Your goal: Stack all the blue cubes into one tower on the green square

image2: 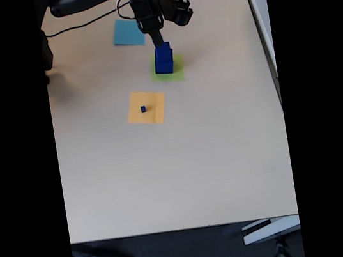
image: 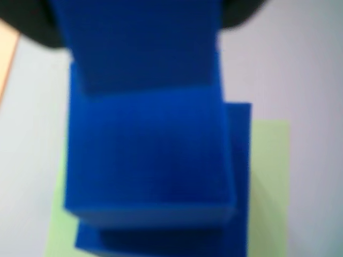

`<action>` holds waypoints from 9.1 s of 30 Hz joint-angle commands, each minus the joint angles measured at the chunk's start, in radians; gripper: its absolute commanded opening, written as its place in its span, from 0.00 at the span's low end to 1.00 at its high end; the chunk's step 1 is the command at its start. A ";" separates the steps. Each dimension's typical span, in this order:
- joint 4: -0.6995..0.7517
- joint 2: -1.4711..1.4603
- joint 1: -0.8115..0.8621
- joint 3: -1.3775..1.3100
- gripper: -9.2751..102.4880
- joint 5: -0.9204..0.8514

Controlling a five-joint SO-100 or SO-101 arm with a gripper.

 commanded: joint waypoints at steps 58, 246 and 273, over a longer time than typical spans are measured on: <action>-0.031 -0.058 0.014 -0.112 0.08 0.023; -1.279 0.971 0.319 1.733 0.20 -0.416; -1.813 1.052 0.394 2.168 0.19 -0.314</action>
